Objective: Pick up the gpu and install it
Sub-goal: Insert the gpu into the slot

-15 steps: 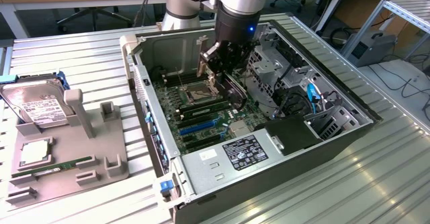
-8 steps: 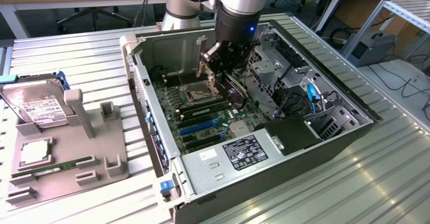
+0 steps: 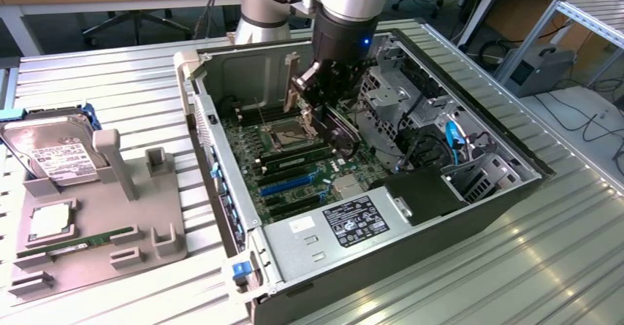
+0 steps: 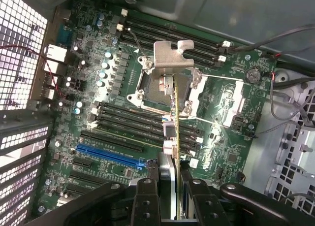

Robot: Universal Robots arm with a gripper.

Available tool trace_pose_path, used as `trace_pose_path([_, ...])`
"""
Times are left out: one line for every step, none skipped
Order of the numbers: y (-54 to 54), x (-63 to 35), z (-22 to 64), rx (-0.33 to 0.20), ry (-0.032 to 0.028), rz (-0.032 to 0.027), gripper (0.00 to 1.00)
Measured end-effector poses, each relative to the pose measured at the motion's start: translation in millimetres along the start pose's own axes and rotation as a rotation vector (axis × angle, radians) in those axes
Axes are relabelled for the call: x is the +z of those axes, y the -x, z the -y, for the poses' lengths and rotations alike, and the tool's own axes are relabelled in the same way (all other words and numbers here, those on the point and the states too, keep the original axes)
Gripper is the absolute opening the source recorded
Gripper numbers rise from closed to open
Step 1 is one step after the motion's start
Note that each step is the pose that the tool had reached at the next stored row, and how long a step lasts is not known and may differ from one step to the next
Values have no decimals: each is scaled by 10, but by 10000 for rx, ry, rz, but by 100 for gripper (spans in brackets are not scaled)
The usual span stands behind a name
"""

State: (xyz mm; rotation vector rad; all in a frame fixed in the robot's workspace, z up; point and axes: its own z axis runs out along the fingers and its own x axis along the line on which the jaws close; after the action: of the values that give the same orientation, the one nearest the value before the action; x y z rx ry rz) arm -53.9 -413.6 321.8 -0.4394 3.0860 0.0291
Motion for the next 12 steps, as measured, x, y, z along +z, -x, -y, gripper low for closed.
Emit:
trace_pose_path([0, 0, 0, -36, 1, -1, 27])
trace_pose_path([0, 0, 0, -68, 2, -1, 27])
trace_pose_path([0, 0, 0, -103, 2, -2, 27])
trace_pose_path([0, 0, 0, -144, 4, -3, 27])
trace_pose_path([0, 0, 0, -175, 5, -3, 27])
trace_pose_path([0, 0, 0, -207, 5, -3, 27])
trace_pose_path([0, 0, 0, -240, 7, -4, 27])
trace_pose_path([0, 0, 0, -271, 7, -4, 27])
trace_pose_path([0, 0, 0, -304, 8, -5, 27])
trace_pose_path([0, 0, 0, -329, 9, -5, 27])
trace_pose_path([0, 0, 0, -369, 10, -6, 27])
trace_pose_path([0, 0, 0, -422, 11, -7, 27])
